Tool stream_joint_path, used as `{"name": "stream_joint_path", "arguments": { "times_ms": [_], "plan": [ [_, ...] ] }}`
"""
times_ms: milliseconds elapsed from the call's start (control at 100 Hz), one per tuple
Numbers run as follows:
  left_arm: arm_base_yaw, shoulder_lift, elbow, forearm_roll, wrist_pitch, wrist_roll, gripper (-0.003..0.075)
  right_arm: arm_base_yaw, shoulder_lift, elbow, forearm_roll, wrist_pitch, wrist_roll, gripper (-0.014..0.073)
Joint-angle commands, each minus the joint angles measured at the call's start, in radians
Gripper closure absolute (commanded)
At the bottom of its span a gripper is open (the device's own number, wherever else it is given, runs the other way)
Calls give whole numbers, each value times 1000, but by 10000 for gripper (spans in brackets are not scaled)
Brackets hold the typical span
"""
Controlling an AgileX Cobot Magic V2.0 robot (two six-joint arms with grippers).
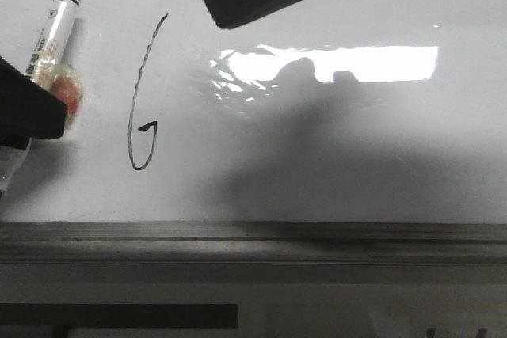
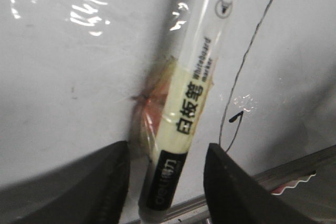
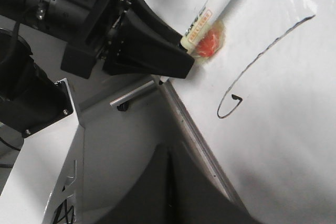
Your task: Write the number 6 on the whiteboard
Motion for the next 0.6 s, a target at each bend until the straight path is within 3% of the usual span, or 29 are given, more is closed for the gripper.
{"name": "stream_joint_path", "arguments": {
  "times_ms": [0, 260, 590],
  "plan": [
    [-1, -5, -32, -18, -63, -5, 353, 1, -23, -29, 34, -24, -9, 662],
    [-1, -22, -32, -17, -63, -5, 351, 1, -23, -29, 34, -33, -9, 662],
    [-1, -193, -32, 17, -63, -4, 351, 1, -64, -27, 25, -112, -9, 659]
  ]
}}
